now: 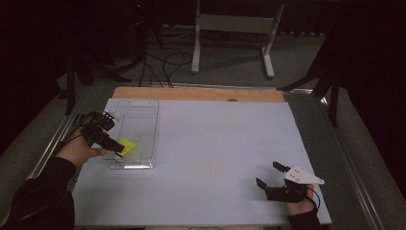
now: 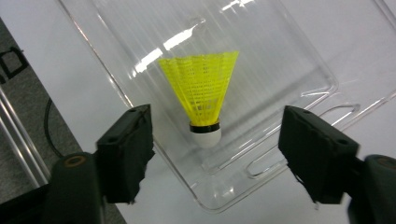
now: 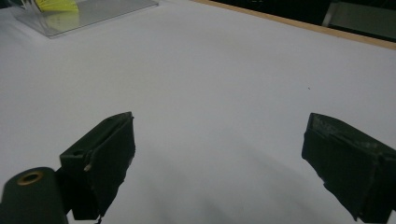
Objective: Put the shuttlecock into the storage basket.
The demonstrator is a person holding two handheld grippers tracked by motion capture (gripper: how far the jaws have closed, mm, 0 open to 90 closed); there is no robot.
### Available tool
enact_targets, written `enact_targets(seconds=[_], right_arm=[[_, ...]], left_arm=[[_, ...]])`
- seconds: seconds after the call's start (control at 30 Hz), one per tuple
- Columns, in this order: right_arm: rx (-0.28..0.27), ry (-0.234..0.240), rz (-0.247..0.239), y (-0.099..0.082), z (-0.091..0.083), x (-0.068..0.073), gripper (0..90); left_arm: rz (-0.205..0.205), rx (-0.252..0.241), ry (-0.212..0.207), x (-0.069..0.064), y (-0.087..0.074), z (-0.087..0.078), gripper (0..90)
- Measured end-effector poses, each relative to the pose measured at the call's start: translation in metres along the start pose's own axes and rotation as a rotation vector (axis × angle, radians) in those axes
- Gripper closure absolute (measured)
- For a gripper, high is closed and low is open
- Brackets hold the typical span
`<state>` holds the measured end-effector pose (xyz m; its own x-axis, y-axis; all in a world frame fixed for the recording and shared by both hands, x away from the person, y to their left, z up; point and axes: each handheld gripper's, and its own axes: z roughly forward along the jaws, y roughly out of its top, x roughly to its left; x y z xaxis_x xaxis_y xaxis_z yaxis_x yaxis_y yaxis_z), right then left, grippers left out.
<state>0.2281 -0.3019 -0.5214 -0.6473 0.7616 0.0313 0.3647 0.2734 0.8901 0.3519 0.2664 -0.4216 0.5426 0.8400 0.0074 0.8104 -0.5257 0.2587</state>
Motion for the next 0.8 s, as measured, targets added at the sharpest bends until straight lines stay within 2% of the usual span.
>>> enact_targets(seconds=[0.1,0.13,0.17,0.2,0.3,0.33,0.37,0.47,0.77,0.8], right_arm=[[0.0,0.0,-0.001,0.0,0.0,0.0,9.7],[-0.001,0.0,-0.001,0.0,0.0,0.0,9.7],[-0.001,0.0,-0.001,0.0,0.0,0.0,9.7],[-0.001,-0.001,-0.001,0.0,0.0,0.0,9.7],[-0.001,-0.001,-0.001,0.0,0.0,0.0,9.7],[-0.001,-0.001,-0.001,0.0,0.0,0.0,9.7],[-0.001,-0.001,-0.001,0.0,0.0,0.0,9.7],[0.0,0.0,0.001,0.0,0.0,0.0,9.7],[0.0,0.001,0.001,0.0,0.0,0.0,9.7],[0.001,0.001,0.001,0.0,0.0,0.0,9.7]], left_arm=[[0.001,-0.003,-0.019,-0.001,0.001,-0.001,14.5],[0.007,-0.007,-0.059,-0.002,0.002,-0.002,10.8],[0.007,-0.007,-0.059,-0.002,0.002,-0.002,2.3],[0.004,-0.014,-0.086,-0.003,0.002,-0.003,0.2],[0.007,-0.025,-0.08,-0.004,0.003,-0.004,0.1],[0.021,-0.042,-0.103,-0.006,0.004,-0.005,0.1],[0.021,-0.042,-0.103,-0.006,0.004,-0.005,0.1],[0.06,-0.08,-0.078,-0.01,0.004,-0.005,0.1],[0.099,-0.096,-0.066,-0.015,0.006,-0.005,0.0],[0.106,-0.105,-0.079,-0.016,0.007,-0.006,0.0]])
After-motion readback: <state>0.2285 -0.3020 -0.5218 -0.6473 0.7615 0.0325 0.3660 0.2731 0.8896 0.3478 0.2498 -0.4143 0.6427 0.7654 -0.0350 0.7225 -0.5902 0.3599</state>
